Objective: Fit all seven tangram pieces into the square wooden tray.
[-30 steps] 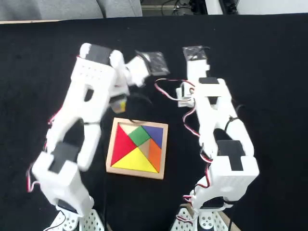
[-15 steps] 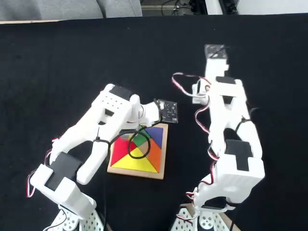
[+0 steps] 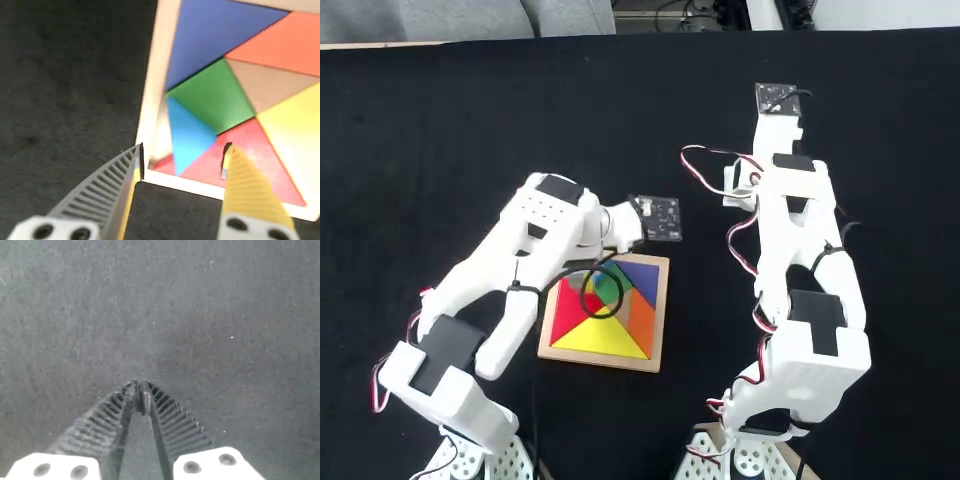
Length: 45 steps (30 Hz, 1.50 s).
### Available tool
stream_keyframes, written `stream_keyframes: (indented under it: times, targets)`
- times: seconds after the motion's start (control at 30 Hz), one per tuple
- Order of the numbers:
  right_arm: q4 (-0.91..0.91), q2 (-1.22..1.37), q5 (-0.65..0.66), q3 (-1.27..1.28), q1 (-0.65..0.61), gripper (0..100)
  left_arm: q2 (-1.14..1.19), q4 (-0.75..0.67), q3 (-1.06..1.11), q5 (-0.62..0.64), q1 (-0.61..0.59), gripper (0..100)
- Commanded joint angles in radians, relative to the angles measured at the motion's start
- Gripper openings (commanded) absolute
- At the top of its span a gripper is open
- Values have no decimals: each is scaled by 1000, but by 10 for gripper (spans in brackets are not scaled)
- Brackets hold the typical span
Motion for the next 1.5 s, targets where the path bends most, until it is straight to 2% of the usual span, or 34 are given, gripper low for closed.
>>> stream_keyframes:
  times: [0.0, 0.13, 0.27, 0.43, 0.63, 0.93, 1.23, 1.37, 1.47]
  targets:
    - [3, -10, -9, -58, 8, 11, -43, -68, 7, 15, -22, 264]
    - [5, -10, -9, -56, 8, 11, -15, -149, 53, 101, -18, 264]
    - [5, -10, -9, -56, 8, 11, -6, -152, 41, 98, -36, 264]
    - [5, -10, -9, -56, 8, 11, -11, -147, 42, 29, -85, 264]
    - [5, -10, -9, -58, 6, 11, -11, -52, 35, -31, -105, 262]
    - [5, -8, -9, -56, 6, 11, 0, -54, -42, -21, -114, 261]
    - [5, -8, -9, -56, 6, 11, 2, -143, -30, -20, -128, 261]
    - [5, -8, -9, -56, 6, 11, -20, -132, -48, -20, -154, 261]
    - [5, -8, -9, -56, 5, 11, -78, -29, -102, -25, -166, 261]
